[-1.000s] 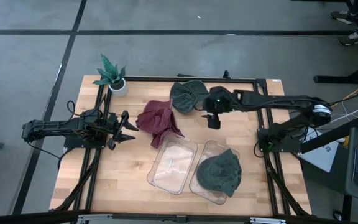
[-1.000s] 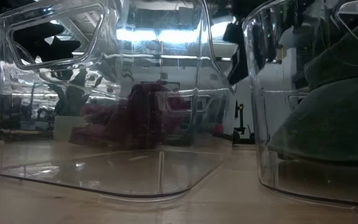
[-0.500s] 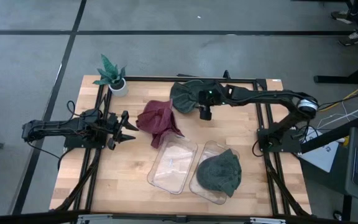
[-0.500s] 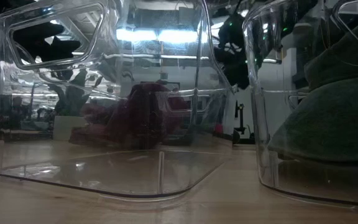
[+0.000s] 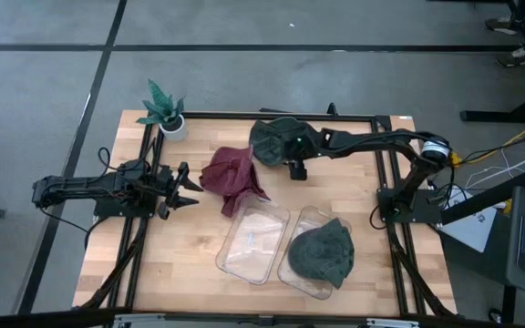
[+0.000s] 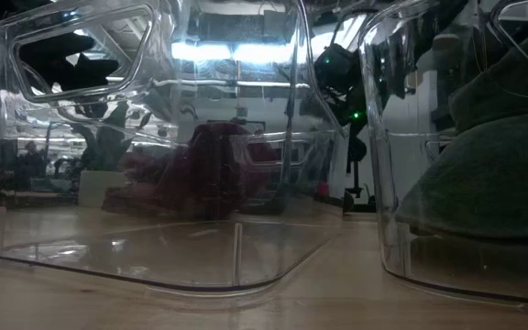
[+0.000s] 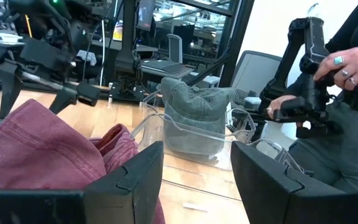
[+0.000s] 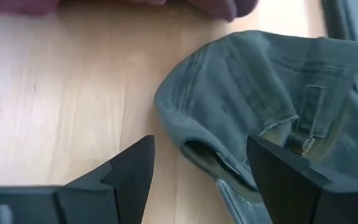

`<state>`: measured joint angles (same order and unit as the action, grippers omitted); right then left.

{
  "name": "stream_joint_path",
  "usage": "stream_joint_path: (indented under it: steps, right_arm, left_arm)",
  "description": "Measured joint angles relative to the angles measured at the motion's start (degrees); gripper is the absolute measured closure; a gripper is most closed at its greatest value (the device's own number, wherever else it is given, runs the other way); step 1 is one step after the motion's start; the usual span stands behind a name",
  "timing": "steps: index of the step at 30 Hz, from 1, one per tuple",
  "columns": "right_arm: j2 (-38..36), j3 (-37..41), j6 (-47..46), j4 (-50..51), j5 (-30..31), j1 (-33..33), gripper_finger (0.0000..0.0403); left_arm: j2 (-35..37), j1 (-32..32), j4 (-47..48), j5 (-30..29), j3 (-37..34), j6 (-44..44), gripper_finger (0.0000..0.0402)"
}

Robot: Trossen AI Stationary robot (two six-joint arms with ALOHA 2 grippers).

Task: Pick & Place hat
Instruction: Put the gray cap into the right transparent bin

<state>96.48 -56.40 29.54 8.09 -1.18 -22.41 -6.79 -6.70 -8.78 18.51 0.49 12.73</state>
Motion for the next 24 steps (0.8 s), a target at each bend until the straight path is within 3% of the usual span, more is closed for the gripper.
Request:
stream_joint_path:
  steps: [8, 17, 20, 24]
  right_arm:
    - [3.31, 0.00, 6.88, -2.68, 1.47, 0.15, 0.0151]
    - [8.86, -4.35, 5.58, 1.18, 4.18, 0.15, 0.0158]
    - [9.95, -6.39, 2.28, 3.16, 4.18, 0.15, 0.0186]
    - [10.04, -8.94, -1.97, 6.95, 4.18, 0.15, 0.0253]
  left_arm:
    - [0.02, 0.02, 0.00, 0.02, -0.02, 0.00, 0.0217]
    - [0.02, 0.02, 0.00, 0.00, 0.00, 0.00, 0.0217]
    - [0.02, 0.00, 0.00, 0.02, -0.02, 0.00, 0.0217]
    - [0.02, 0.02, 0.00, 0.00, -0.02, 0.00, 0.0217]
